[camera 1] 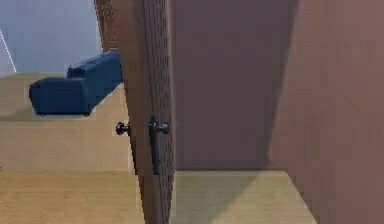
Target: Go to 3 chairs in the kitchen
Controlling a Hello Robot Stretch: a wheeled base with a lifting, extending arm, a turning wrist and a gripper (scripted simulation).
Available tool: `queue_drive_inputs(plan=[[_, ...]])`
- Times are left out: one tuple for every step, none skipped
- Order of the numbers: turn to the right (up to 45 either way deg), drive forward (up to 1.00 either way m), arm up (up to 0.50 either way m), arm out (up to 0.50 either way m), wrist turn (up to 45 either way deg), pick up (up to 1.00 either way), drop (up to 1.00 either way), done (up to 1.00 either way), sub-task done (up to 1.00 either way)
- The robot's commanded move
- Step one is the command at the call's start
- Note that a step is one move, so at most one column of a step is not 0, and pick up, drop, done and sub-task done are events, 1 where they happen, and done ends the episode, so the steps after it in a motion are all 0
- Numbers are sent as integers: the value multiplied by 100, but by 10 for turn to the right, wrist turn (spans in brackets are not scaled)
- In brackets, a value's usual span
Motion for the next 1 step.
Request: queue_drive_inputs(plan=[[-450,0,0,0,0,0,0,0,0]])
